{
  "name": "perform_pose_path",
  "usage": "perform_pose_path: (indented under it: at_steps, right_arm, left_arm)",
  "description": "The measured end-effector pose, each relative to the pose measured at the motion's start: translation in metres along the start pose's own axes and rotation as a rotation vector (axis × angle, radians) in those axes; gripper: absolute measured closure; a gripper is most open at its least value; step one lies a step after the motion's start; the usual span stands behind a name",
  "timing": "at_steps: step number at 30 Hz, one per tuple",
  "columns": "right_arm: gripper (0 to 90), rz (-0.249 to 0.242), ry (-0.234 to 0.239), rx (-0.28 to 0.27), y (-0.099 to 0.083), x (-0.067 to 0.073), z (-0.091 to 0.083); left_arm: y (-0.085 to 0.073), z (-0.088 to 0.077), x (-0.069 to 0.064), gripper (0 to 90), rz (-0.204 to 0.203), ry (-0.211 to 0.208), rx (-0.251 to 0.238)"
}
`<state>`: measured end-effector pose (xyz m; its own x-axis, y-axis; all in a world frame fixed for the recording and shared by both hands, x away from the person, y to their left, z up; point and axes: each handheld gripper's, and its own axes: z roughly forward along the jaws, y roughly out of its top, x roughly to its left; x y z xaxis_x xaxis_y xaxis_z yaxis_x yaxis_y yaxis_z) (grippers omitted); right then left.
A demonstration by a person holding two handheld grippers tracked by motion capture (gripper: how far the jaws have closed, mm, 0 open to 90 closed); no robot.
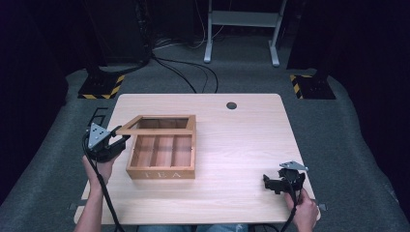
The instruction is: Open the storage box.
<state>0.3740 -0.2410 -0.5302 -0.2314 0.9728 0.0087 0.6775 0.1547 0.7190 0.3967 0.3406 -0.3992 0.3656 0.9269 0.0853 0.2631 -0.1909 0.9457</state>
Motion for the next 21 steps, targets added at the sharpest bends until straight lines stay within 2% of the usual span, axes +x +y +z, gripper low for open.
perform_pose_path:
  at_steps: [10, 21]
  right_arm:
    - [0.0, -0.001, 0.0, -0.001, 0.0, 0.0, 0.0]
    - [0.0, -0.002, 0.0, -0.001, 0.0, 0.0, 0.0]
  left_arm:
    - [0.017, 0.004, 0.007, 60.3, 0.006, -0.016, 0.039]
    - [0.032, 0.01, 0.015, 60.9, -0.026, -0.039, 0.054]
